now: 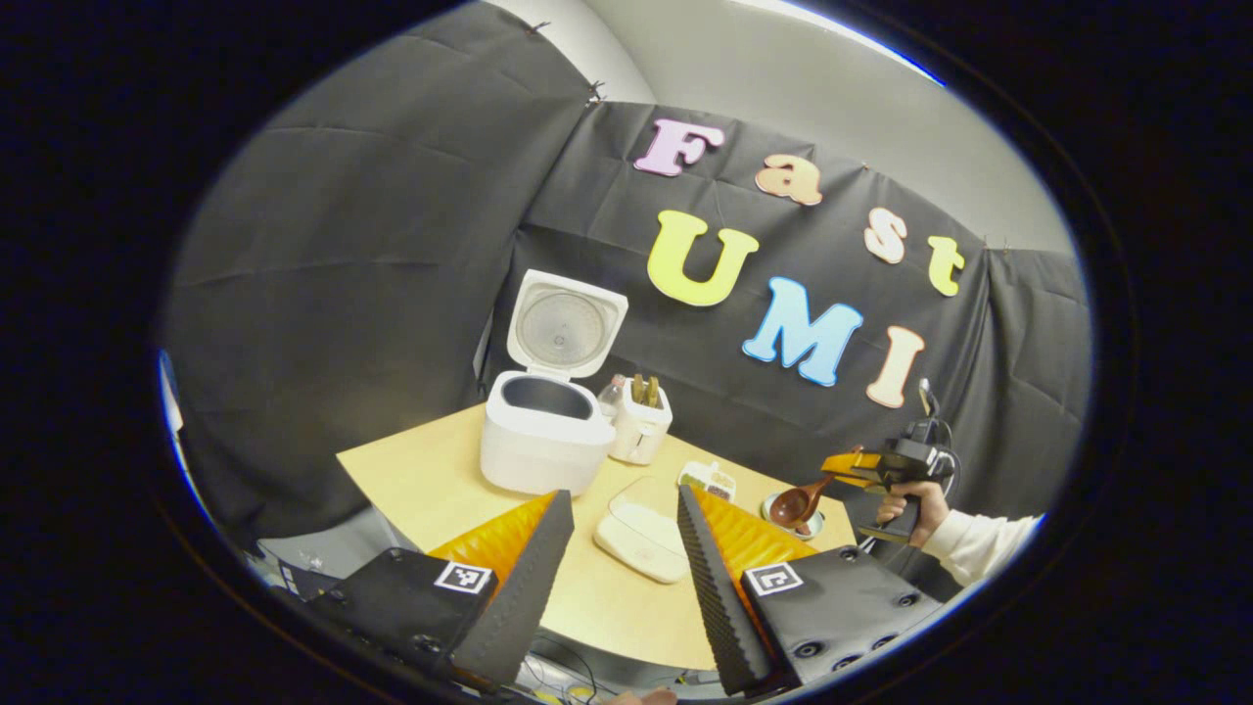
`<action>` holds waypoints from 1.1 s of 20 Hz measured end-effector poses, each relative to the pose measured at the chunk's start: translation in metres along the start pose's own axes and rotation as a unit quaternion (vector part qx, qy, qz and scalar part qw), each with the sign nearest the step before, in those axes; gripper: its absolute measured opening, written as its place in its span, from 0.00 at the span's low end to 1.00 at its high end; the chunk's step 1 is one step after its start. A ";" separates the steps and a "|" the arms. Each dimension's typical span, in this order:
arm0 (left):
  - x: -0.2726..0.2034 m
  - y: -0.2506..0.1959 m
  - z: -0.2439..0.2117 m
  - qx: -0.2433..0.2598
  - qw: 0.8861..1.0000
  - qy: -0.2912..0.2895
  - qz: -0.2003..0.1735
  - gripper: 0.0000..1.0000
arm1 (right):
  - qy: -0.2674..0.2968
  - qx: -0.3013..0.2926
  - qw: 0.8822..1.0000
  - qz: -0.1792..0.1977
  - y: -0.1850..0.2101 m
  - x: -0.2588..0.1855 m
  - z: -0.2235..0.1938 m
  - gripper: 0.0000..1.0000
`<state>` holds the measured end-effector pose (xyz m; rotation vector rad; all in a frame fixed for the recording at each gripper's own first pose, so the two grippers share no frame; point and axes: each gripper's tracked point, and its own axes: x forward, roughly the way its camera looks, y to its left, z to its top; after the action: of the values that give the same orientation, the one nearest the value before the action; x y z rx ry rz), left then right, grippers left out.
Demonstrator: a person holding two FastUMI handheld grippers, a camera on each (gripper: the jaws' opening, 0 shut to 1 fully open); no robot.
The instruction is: Close the left gripper, press the button to open the rice cooker; take a wooden spoon from the chopstick holder with the right hand, scoop a spoonful of rice and pour it into the rice cooker, then put the wooden spoon back into the chopstick holder.
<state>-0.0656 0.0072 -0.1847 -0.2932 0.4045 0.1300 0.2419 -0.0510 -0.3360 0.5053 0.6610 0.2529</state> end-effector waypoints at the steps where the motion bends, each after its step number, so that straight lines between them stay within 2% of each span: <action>1: -0.002 -0.010 -0.003 -0.006 1.000 0.005 0.005 0.79 | 0.004 0.010 1.000 -0.003 -0.013 0.003 -0.003 0.15; 4: -0.009 -0.042 -0.009 -0.016 0.999 0.029 0.007 0.79 | 0.008 0.011 1.000 -0.026 -0.042 0.006 -0.017 0.15; 8: -0.012 -0.070 0.005 0.032 0.999 0.040 0.010 0.79 | 0.013 0.012 0.999 -0.037 -0.065 0.027 -0.039 0.15; 9: -0.010 -0.079 0.010 0.039 0.998 0.043 0.010 0.85 | 0.020 0.022 0.999 -0.038 -0.070 0.030 -0.046 0.15; 10: -0.011 -0.088 0.014 0.047 0.998 0.044 0.012 0.79 | 0.027 0.029 0.998 -0.040 -0.075 0.034 -0.053 0.15; 11: -0.014 -0.090 0.014 0.056 0.997 0.046 0.013 0.85 | 0.033 0.034 0.998 -0.041 -0.079 0.034 -0.059 0.15; 12: -0.014 -0.092 0.015 0.065 0.997 0.046 0.015 0.85 | 0.042 0.036 0.998 -0.035 -0.081 0.032 -0.066 0.15; 14: -0.013 -0.095 0.013 0.073 0.996 0.051 0.017 0.76 | 0.053 0.036 0.998 -0.023 -0.085 0.026 -0.075 0.15; 15: -0.011 -0.097 0.012 0.070 0.996 0.053 0.015 0.72 | 0.062 0.033 0.997 -0.019 -0.088 0.021 -0.080 0.17; 18: 0.001 -0.105 0.008 0.065 0.996 0.059 0.005 0.73 | 0.091 0.022 0.995 -0.019 -0.100 0.004 -0.095 0.22; 19: 0.005 -0.109 0.007 0.067 0.996 0.058 0.002 0.79 | 0.096 0.013 0.995 -0.017 -0.102 -0.004 -0.098 0.24; 20: 0.010 -0.113 0.006 0.069 0.996 0.058 -0.003 0.79 | 0.097 -0.001 0.995 -0.024 -0.110 -0.010 -0.098 0.26; 21: 0.015 -0.119 0.006 0.071 0.996 0.057 -0.008 0.79 | 0.097 -0.013 0.995 -0.024 -0.115 -0.015 -0.097 0.34; 22: 0.018 -0.122 0.005 0.073 0.996 0.058 -0.013 0.79 | 0.099 -0.022 0.994 -0.026 -0.118 -0.024 -0.098 0.37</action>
<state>-0.0249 -0.1060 -0.1571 -0.1628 0.5222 0.0577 0.1680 -0.1245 -0.4510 0.4233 0.8590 0.2696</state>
